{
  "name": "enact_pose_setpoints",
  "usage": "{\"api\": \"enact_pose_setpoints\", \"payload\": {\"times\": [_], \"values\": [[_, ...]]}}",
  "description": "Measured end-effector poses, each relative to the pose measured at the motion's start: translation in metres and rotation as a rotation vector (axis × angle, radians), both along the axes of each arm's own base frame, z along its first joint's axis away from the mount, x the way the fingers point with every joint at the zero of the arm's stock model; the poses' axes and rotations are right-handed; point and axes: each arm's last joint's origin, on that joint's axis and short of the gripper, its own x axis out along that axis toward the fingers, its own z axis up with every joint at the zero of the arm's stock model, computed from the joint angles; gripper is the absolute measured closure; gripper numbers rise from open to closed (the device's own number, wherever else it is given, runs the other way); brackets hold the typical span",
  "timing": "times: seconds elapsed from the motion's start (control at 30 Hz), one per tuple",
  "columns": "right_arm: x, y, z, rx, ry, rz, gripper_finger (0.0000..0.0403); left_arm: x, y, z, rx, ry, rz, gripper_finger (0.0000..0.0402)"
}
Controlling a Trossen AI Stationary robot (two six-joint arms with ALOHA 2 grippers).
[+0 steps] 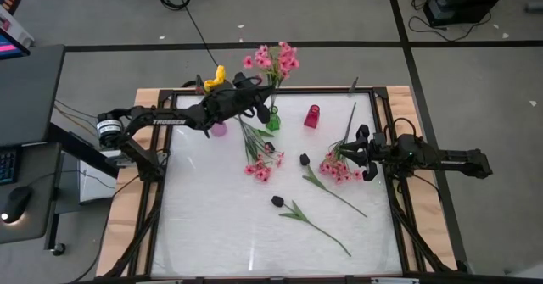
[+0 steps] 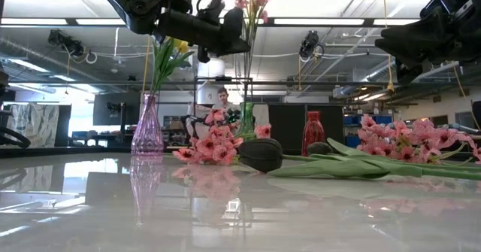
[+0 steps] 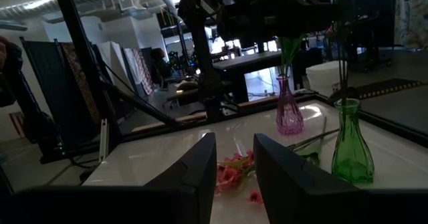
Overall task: Sort flowers into vase by color
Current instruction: Put the bottom pink flower into the green vase
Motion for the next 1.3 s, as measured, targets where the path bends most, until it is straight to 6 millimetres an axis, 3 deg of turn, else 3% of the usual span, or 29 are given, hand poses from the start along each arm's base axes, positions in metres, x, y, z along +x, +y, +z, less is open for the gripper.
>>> {"api": "enact_pose_setpoints", "payload": {"times": [0.3,0.57,1.03,1.3], "values": [[0.0,0.0,0.0,0.0,0.0,0.0,0.0292,0.0,0.0,-0.006,-0.004,0.071,-0.001,0.0285],[0.0,0.0,0.0,0.0,0.0,0.0,0.0292,-0.001,0.0,-0.013,-0.03,0.138,-0.002,0.0246],[0.0,0.0,0.0,0.0,0.0,0.0,0.0292,-0.012,-0.007,-0.003,-0.026,0.202,-0.036,0.0216],[0.0,0.0,0.0,0.0,-0.005,0.0,0.0292,-0.022,-0.017,-0.008,-0.092,0.347,-0.078,0.0216]]}}
